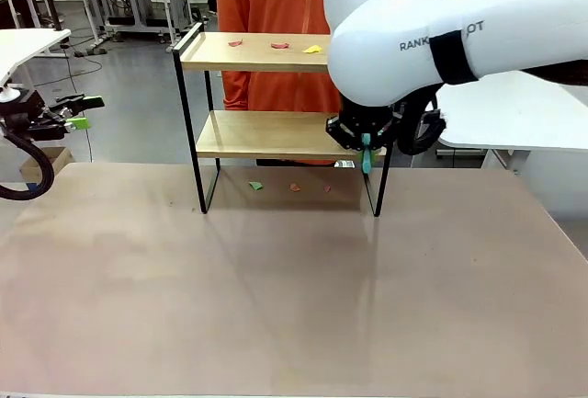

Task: Clean the shelf.
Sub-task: Clean the specific section of the Shelf indicated by the human with the Duster.

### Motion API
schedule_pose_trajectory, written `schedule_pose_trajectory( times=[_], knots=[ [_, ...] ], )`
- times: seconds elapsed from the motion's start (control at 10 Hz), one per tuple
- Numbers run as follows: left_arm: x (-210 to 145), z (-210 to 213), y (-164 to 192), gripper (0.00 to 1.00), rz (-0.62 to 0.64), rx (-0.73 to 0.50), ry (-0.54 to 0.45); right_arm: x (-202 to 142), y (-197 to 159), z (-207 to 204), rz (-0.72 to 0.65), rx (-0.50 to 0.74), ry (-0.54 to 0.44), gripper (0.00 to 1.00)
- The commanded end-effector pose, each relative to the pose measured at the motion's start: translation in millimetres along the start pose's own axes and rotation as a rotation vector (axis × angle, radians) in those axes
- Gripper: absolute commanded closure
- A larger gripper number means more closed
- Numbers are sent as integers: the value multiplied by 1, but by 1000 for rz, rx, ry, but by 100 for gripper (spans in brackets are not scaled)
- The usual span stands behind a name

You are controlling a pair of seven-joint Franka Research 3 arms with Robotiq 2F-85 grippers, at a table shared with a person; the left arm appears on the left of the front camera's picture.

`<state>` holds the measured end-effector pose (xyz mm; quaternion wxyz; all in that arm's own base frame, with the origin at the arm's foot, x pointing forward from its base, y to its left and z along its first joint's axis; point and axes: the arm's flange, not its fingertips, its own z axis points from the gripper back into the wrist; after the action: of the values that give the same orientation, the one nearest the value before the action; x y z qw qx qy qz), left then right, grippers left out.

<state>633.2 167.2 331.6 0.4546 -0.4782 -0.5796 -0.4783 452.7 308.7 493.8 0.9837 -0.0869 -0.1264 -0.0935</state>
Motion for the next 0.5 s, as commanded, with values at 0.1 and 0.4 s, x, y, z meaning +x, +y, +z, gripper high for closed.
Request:
schedule_pose_trajectory(
  times=[0.1,0.4],
  knots=[
    [3,-1,-1,0,-16,-1,4,-2,-21,6,27,-92,-50,87],
    [3,-1,-1,0,-16,-1,4,-15,-16,16,66,-68,-123,87]
  ],
)
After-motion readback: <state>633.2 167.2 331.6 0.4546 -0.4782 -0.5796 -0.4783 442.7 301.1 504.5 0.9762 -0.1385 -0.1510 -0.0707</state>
